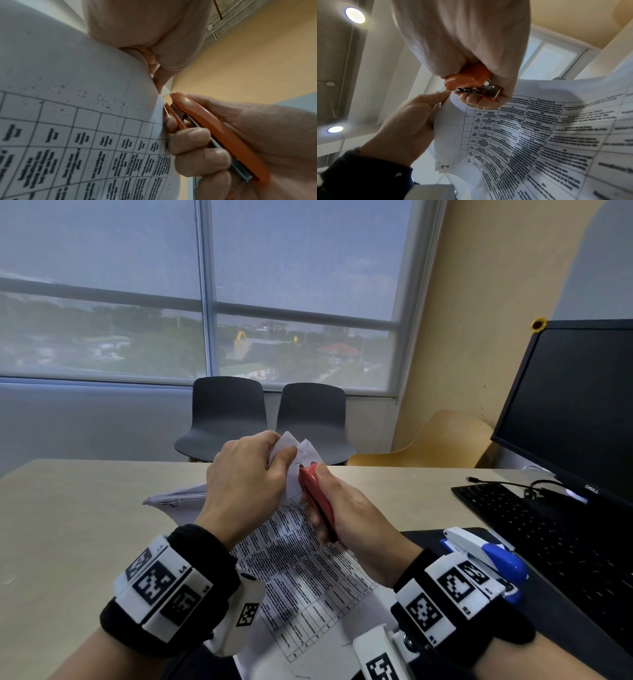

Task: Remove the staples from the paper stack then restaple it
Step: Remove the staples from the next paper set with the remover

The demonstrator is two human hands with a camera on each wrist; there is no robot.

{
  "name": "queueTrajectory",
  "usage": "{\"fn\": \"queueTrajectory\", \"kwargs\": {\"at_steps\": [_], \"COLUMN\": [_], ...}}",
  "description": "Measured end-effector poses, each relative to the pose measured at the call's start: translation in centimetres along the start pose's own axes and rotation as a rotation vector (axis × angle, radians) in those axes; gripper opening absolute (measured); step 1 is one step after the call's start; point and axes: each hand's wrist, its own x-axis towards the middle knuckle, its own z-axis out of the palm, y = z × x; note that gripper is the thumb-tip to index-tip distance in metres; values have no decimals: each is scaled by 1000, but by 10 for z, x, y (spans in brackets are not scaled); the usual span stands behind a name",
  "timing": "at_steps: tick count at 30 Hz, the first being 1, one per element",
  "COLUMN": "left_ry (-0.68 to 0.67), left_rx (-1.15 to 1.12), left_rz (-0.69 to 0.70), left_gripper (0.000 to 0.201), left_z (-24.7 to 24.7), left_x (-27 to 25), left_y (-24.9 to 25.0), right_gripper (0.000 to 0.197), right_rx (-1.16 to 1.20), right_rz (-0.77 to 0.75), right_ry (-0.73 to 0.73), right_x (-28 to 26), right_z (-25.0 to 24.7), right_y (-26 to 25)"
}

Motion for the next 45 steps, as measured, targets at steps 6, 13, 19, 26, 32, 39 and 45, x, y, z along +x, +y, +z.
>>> {"fn": "queueTrajectory", "kwargs": {"at_steps": [6, 13, 19, 26, 32, 39, 45], "left_ry": [-3, 17, 11, 22, -7, -42, -10], "left_rx": [2, 0, -36, -61, -92, -138, -136], "left_rz": [13, 97, 95, 16, -38, -69, -118], "left_gripper": [31, 33, 31, 32, 29, 33, 33], "left_z": [0, 3, 2, 0, -5, 1, 6], "left_x": [-1, -5, -7, 0, 3, 2, 1], "left_y": [1, 3, 4, 5, 5, 1, 2], "right_gripper": [46, 43, 44, 34, 43, 47, 42], "right_rx": [-41, -60, 10, 44, 94, 138, 76], "right_rz": [-21, -31, -95, -236, -166, -142, -145], "right_ry": [-20, -5, 66, 65, 42, 15, 37], "right_x": [-1, -3, -7, -2, 1, 4, -1], "right_z": [-6, -5, 9, 15, 12, 12, 7], "right_y": [-4, -6, 7, 9, 8, 5, 2]}}
